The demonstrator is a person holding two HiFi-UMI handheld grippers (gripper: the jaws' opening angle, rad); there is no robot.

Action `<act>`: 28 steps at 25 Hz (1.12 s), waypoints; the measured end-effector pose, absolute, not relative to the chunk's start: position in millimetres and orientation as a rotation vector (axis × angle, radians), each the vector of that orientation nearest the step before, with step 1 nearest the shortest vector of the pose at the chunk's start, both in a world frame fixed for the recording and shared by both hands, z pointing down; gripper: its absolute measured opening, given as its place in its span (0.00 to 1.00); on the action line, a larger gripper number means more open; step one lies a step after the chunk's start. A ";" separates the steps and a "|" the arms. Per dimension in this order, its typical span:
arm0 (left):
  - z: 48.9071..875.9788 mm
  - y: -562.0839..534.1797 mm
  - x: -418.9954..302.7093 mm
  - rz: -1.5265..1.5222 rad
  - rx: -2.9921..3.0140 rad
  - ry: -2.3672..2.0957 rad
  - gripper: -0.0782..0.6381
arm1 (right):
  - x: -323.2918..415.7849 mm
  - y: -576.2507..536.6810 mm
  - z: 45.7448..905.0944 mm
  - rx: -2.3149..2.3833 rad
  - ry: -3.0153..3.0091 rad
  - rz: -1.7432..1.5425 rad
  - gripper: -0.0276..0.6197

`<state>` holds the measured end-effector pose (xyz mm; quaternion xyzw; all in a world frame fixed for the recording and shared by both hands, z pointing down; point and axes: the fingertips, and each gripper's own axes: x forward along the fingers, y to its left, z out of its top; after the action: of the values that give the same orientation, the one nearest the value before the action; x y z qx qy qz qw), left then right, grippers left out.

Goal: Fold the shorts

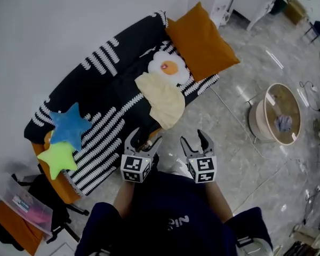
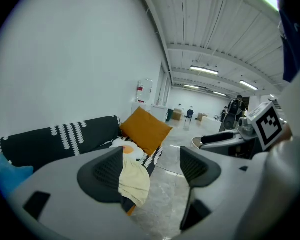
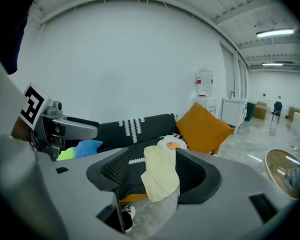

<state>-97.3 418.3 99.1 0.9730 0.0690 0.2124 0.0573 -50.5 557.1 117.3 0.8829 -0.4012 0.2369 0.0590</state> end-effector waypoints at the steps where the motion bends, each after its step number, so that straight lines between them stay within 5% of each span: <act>1: 99.8 409.6 -86.4 0.651 2.950 0.234 0.61 | -41.3 550.9 118.0 2.686 -1.186 0.727 0.48; 28: 152.0 259.2 82.5 0.921 2.901 0.632 0.60 | 98.7 430.2 145.6 2.749 -1.064 0.905 0.39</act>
<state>82.5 259.2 152.0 0.9331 0.2033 0.2961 0.0164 98.7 430.2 145.6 0.8912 -0.3448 0.2933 0.0292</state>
